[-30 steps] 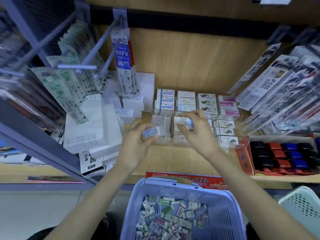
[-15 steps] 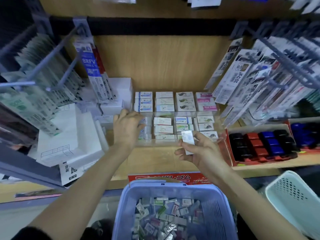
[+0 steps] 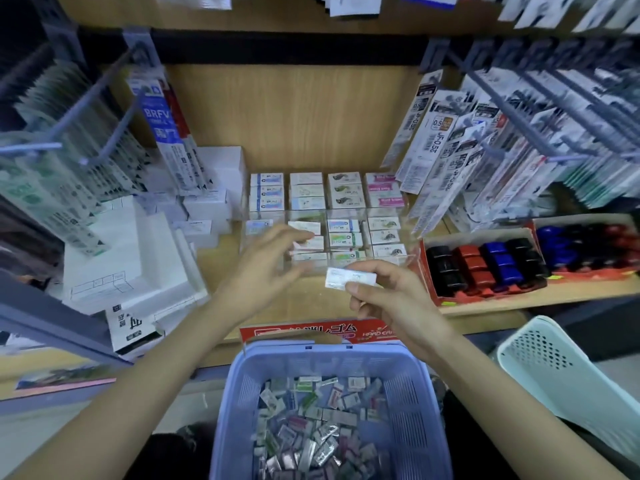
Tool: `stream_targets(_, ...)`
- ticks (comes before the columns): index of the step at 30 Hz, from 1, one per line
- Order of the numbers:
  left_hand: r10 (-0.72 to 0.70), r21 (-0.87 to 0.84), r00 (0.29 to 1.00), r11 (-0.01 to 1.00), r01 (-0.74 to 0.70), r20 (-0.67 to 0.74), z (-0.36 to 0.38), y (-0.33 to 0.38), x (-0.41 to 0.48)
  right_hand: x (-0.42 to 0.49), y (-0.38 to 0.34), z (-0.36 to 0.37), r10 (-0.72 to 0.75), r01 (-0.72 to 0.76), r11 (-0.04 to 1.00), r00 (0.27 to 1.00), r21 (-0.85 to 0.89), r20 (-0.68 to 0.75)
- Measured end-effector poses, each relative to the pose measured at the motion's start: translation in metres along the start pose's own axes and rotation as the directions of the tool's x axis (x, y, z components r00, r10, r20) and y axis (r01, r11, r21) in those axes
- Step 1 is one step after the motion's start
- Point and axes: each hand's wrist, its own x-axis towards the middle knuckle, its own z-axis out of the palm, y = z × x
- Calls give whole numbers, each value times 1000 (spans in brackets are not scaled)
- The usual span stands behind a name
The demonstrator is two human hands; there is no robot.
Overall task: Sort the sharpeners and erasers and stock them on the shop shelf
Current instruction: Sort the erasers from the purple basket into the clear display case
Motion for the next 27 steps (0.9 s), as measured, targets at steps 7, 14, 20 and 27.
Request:
stream_targets(7, 162, 23, 986, 986, -162, 27, 3, 0, -38, -7, 6, 20, -42, 43, 996, 999, -75, 25)
stream_targets(14, 56, 197, 998, 979, -57, 6, 11, -27, -42, 34, 35, 6, -443, 535, 349, 817, -769, 368)
stream_targets(20, -288, 377, 955, 895, 239, 77, 15, -45, -48, 94, 30, 0, -496, 368, 256, 844, -894, 205)
stream_targets(27, -412, 383, 876, 873, 300, 253, 19, -42, -49, 112, 30, 8, -446, 406, 183, 846, -895, 293)
